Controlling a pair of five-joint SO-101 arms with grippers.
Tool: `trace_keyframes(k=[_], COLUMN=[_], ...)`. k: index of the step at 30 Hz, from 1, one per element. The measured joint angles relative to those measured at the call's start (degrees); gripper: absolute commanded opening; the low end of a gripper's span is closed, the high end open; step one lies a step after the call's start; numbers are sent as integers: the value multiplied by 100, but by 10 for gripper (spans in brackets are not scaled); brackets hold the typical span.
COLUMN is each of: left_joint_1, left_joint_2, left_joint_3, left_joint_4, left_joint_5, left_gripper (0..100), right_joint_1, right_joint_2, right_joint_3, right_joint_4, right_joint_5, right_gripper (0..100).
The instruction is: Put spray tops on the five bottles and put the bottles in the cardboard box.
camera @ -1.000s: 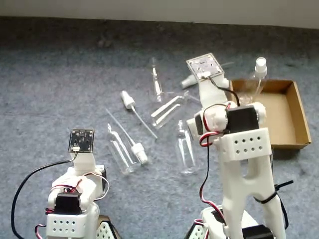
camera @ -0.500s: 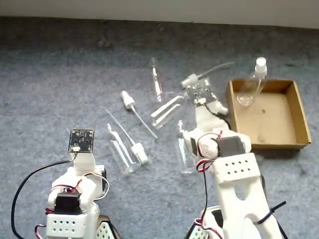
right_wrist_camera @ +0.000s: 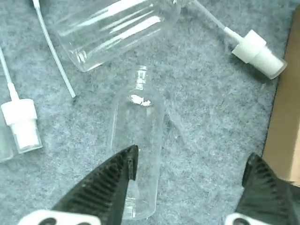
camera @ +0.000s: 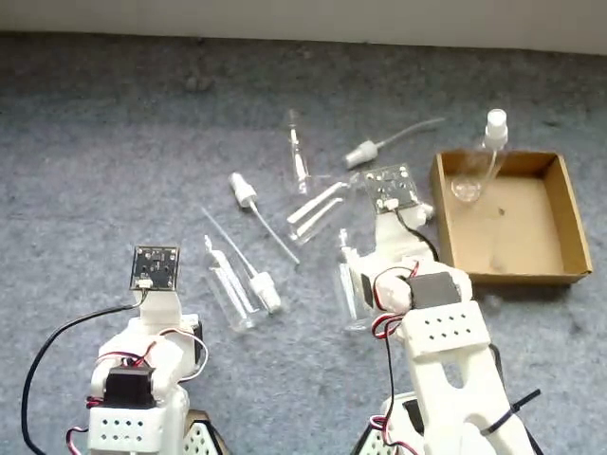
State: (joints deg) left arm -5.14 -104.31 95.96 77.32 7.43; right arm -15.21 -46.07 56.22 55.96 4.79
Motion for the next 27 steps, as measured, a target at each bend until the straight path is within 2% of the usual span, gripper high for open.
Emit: trace_keyframes(k=[6, 13, 27], left_joint_1=[0, 0, 0], left_joint_2=[0, 0, 0], left_joint_3=[0, 0, 0], left_joint_4=[0, 0, 0], left_joint_5=[0, 0, 0], left_gripper=[5, 5, 5], right_joint_1=[26, 18, 35], right_joint_2=[-35, -53, -53], right_joint_3=[396, 976, 1002], right_joint_4=[-97, -967, -1029], right_joint_5=[-105, -114, -114], right_gripper=[320, 319, 317])
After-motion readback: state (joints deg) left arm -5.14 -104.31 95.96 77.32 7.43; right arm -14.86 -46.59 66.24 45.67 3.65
